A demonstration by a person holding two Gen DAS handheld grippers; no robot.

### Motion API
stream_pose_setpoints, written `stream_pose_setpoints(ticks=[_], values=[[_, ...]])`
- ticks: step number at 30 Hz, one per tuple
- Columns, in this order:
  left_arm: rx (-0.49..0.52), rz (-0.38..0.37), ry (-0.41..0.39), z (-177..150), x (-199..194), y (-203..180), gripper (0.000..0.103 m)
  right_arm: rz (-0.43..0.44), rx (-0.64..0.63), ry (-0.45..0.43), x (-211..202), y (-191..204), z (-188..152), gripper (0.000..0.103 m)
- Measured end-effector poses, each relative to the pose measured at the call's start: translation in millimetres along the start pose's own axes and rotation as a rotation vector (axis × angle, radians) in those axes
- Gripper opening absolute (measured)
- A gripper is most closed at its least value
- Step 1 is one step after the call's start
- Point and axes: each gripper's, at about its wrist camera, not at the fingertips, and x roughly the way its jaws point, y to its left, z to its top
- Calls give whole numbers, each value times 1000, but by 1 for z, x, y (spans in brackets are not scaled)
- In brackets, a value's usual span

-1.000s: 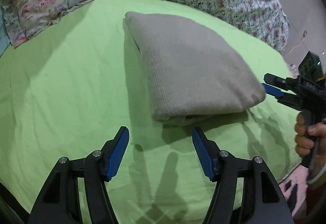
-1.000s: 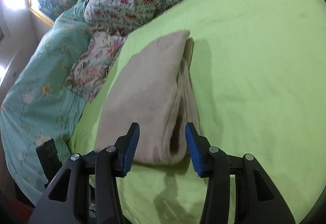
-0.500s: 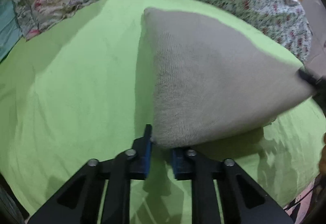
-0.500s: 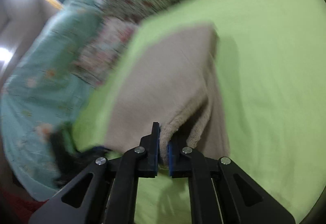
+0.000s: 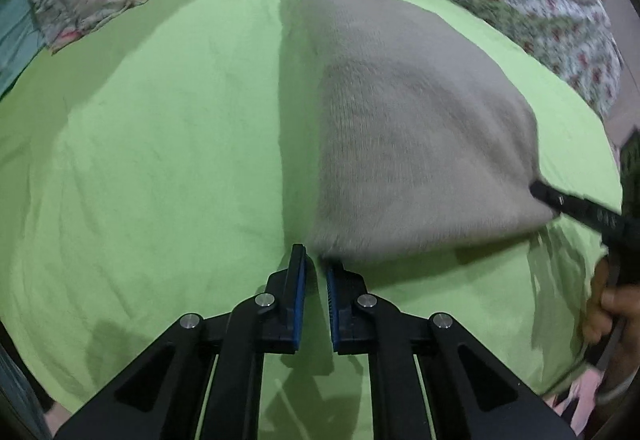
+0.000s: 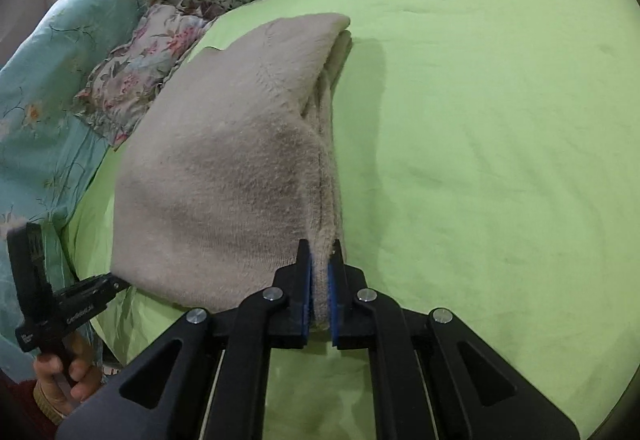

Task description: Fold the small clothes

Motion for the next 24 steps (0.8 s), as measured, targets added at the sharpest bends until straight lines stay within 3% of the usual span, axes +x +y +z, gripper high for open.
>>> stream_pose_setpoints(ticks=[2,4,5,6,9,13,15,19,20,21,24], values=[[23,-51,-17,-4,-16,4,9,4,-6,18,-4,3,-2,9],[48,-86,-57,-7,-38,7,9,5,3,44,-14,4,-2,18],[58,-103,-82,-7,-47,8,9,8,20,46,-19,5,-2,29],[72,-120,-108,-6,-57,8,10,29,45,29,-28,3,0,38],[91,-174,-138,4,-62,5,10,115,118,-46,-45,-6,16,43],[122,-261,-145,24,-47,-7,10,167,153,-102,-27,-9,60,43],[151,-266,-125,29,-33,-14,10,214,184,-91,-6,-9,79,43],[153,-289,-65,27,-4,-18,10,228,227,-51,43,-10,108,43],[149,-288,-48,27,2,-19,10,242,233,-32,54,-11,114,36],[146,-279,-37,27,7,-21,10,246,212,-24,61,-8,121,12],[153,-294,-33,31,9,-25,10,259,129,-103,41,8,137,9]])
